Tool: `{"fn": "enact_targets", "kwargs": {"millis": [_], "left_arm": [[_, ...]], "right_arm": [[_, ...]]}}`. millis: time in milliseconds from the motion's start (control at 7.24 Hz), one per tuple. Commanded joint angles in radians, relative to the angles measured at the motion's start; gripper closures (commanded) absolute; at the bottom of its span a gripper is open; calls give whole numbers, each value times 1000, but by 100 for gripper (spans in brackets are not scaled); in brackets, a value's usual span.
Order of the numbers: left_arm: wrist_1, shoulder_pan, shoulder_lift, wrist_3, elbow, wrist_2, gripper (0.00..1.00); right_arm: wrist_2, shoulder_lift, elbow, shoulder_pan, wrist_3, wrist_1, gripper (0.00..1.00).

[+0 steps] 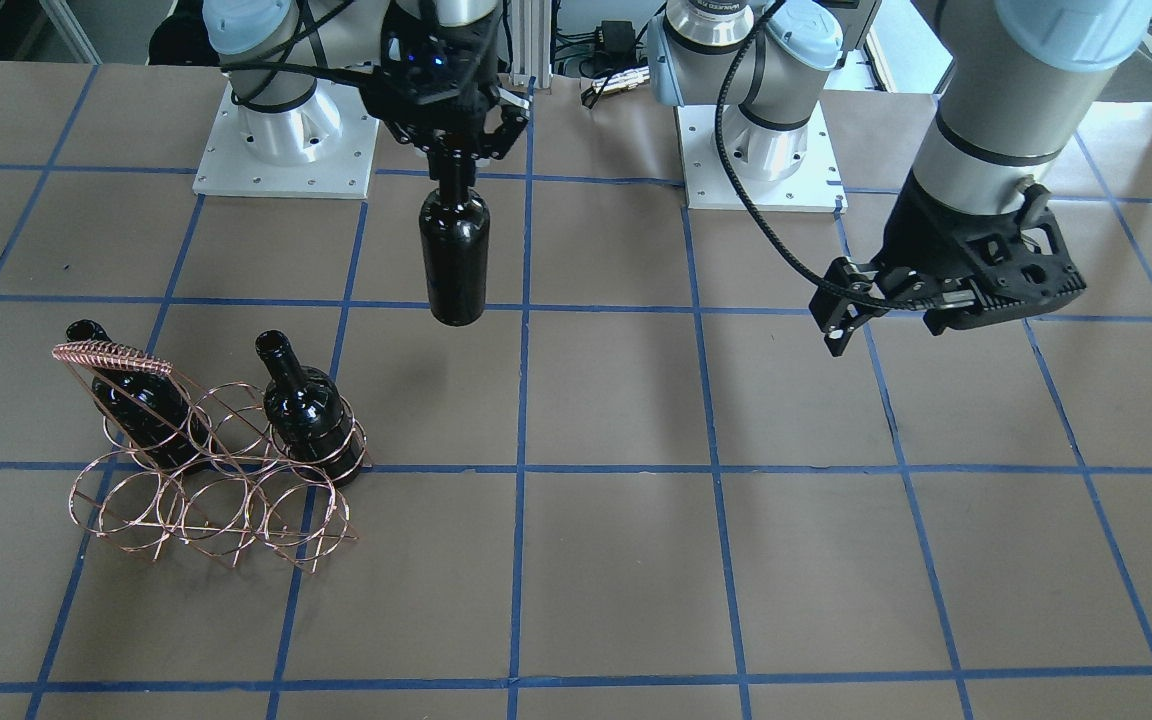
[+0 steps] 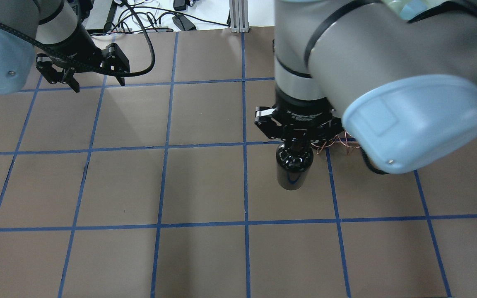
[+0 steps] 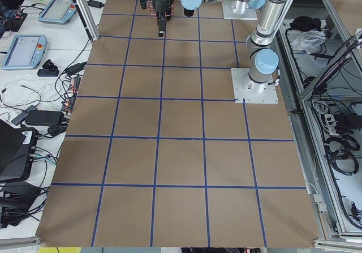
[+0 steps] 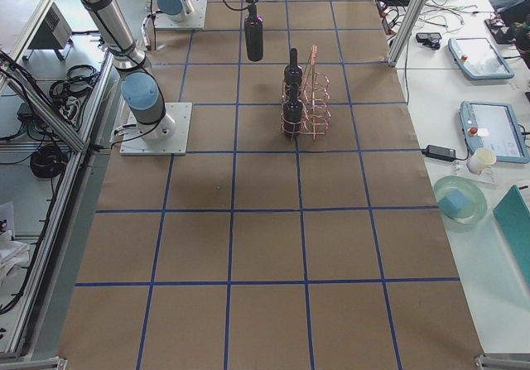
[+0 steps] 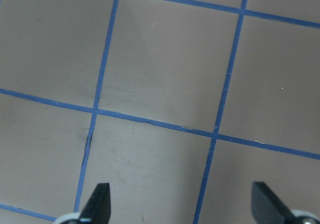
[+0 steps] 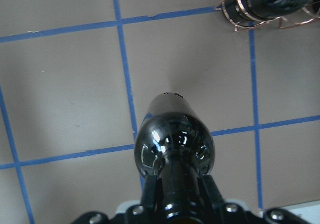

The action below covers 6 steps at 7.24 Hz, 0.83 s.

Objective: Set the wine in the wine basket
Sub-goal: 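Carry the bottle with the right gripper over the copper rack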

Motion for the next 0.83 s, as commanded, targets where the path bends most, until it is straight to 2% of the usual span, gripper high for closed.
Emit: {"fn": "enact_targets", "kwargs": {"millis": [0,276,414,691], "left_arm": [[-28,-58,25,0,-3,-4,0],[-106,-58,48,2,-3,-9,0],[-107,-51,48,2,-3,-40,0],[-108,-49,36,-3,-4,-84,0]], "right_arm": [[2,-88,0,-169,-60,121,100],[-16,-96,-1,-264,-223,83,100],[-51,-97,-1,-347,-247,49,100],[-36,-93,-5,-471,-381,-6,100]]}}
